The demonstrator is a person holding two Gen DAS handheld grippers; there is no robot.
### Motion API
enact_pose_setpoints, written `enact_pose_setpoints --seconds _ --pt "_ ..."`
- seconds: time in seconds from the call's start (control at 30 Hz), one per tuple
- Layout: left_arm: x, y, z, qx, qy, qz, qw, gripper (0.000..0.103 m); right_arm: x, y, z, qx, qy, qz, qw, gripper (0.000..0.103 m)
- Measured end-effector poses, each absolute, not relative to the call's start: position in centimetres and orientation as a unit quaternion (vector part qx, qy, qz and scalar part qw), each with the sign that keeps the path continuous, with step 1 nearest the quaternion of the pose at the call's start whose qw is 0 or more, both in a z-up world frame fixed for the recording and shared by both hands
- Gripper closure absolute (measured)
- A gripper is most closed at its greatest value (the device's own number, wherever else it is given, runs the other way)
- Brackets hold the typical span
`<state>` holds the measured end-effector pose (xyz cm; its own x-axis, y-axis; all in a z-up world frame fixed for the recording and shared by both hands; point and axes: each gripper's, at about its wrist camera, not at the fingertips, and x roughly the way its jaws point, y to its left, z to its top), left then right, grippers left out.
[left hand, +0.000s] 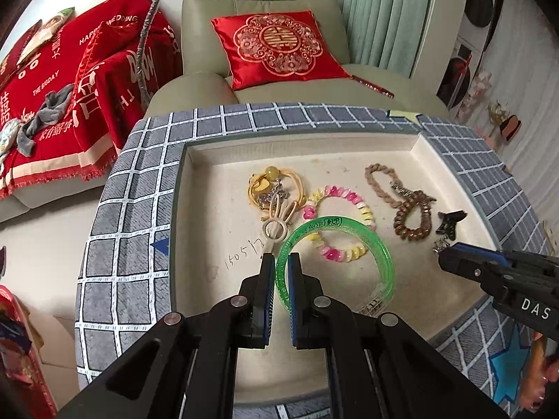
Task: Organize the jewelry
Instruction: 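Carry the green bangle and heart pendant with both tools into the tray, then open the right tool to drop the pendant while the left tool releases the bangle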
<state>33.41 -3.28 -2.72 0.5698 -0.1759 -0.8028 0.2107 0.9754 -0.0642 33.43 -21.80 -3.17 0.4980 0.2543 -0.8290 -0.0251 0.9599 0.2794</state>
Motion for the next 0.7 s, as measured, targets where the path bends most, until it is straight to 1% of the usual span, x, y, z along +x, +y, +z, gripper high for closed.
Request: enact_pose_setpoints --seconds 0.43,0.7 --pt "34.4 -3.7 -4.5 0.031 0.474 -0.102 0.874 0.081 35.2 -22.1 -4.5 0.108 0.488 0.054 0.865 0.083" --pt "34.2 -4.4 -4.5 0.056 0.468 -0.091 0.877 0.081 35.0 -21.9 -4.5 0.106 0.487 0.052 0.865 0.082"
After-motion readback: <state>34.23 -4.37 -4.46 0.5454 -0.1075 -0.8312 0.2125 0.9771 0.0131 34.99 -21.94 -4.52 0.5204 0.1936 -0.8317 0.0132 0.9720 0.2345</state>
